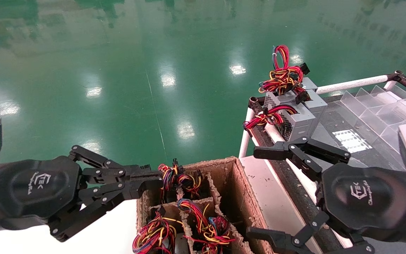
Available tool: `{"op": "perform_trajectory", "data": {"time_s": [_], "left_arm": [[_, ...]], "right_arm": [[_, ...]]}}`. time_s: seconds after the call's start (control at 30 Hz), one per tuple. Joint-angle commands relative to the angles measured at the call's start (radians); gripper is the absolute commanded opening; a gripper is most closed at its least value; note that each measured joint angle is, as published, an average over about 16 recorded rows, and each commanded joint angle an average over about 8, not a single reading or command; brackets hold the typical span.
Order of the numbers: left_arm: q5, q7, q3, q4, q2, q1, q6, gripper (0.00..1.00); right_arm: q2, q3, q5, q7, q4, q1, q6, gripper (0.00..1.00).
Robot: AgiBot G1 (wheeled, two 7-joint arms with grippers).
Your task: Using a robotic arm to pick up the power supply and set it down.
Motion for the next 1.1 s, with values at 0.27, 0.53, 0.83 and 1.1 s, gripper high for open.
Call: {"op": "perform_trajectory", "data": {"time_s": [0.27, 0.53, 0.83, 1.1], "left_arm": [[0.000, 0.000, 0.000, 0.000, 0.000, 0.000, 0.000, 1.00], [0.000, 0.000, 0.000, 0.000, 0.000, 0.000, 0.000, 1.00], [0.000, 0.000, 0.000, 0.000, 0.000, 0.000, 0.000, 1.00], [0.000, 0.000, 0.000, 0.001, 0.000, 0.000, 0.000, 1.00]], "right_arm": [[0.000, 0.000, 0.000, 0.000, 0.000, 0.000, 0.000, 1.00], [0.000, -0.001, -0.003, -0.001, 0.000, 0.000, 0.001, 1.00], [-0.001, -0.037, -0.109, -0.009, 0.016, -0.002, 0.042, 1.00], [-0.009, -0.089, -0.223, -0.023, 0.047, 0.002, 0.065, 1.00]]}}
